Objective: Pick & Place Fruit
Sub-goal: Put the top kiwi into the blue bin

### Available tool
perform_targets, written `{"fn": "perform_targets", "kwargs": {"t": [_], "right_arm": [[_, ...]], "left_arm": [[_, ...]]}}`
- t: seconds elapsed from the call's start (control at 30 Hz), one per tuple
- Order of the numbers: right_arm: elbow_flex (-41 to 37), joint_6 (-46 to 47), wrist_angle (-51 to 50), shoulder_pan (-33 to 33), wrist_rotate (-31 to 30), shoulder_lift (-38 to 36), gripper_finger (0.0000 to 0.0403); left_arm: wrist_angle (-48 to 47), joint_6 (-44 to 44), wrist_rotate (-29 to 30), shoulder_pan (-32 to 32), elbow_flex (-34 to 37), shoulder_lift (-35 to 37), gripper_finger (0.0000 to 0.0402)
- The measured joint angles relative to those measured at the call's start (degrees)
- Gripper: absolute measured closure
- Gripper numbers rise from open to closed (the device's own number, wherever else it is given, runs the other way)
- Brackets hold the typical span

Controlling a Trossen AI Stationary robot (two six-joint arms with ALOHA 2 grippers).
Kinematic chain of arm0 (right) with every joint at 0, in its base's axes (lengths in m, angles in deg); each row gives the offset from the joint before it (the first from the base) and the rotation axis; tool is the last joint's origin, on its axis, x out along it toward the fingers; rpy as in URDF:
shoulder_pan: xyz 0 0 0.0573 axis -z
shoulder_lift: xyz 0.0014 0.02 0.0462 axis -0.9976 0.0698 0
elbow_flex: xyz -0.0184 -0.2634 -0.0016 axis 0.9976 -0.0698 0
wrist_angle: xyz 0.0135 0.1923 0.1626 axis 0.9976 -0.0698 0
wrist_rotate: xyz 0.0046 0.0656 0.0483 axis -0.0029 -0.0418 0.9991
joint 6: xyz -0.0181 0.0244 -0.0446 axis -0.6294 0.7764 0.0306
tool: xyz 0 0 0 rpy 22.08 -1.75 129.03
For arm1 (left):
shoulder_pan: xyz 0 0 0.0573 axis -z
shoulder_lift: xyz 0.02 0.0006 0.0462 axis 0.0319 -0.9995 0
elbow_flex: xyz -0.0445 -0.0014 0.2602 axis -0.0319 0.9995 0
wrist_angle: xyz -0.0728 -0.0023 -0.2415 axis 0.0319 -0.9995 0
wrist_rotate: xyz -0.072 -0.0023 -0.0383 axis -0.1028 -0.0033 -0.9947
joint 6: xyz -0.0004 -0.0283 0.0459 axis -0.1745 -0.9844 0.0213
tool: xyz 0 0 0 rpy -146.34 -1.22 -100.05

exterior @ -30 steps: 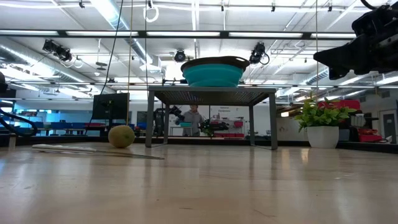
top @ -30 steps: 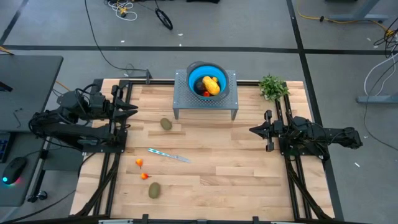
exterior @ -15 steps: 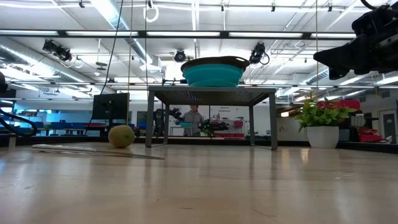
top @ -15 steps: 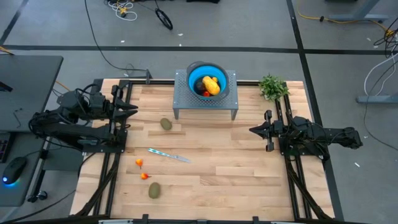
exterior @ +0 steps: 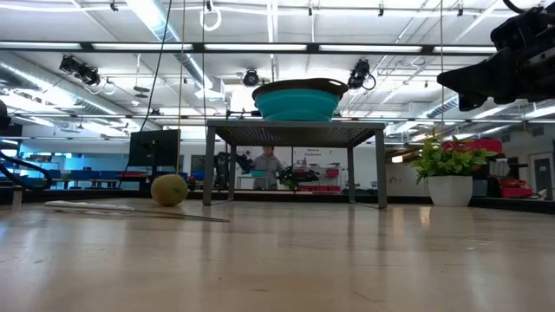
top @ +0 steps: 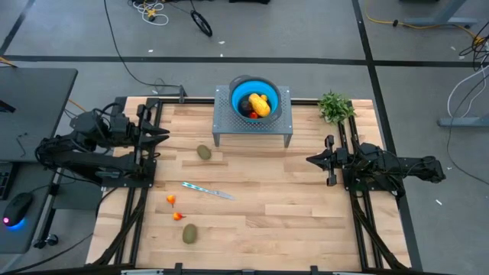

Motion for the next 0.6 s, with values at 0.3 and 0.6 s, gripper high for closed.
{"fn": "perform_targets", "kwargs": {"t": [0.3, 0.6], "right_arm": [[0.0, 0.0, 0.0, 0.0, 0.0, 0.0, 0.0396], [0.0, 0.0, 0.0, 0.0, 0.0, 0.0, 0.0396]], "left_arm": [[0.0, 5.2, 0.7, 0.0, 0.0, 0.0, 0.0334], [0.0, 3.9, 0.6, 0.0, 0.0, 0.0, 0.0334]]}}
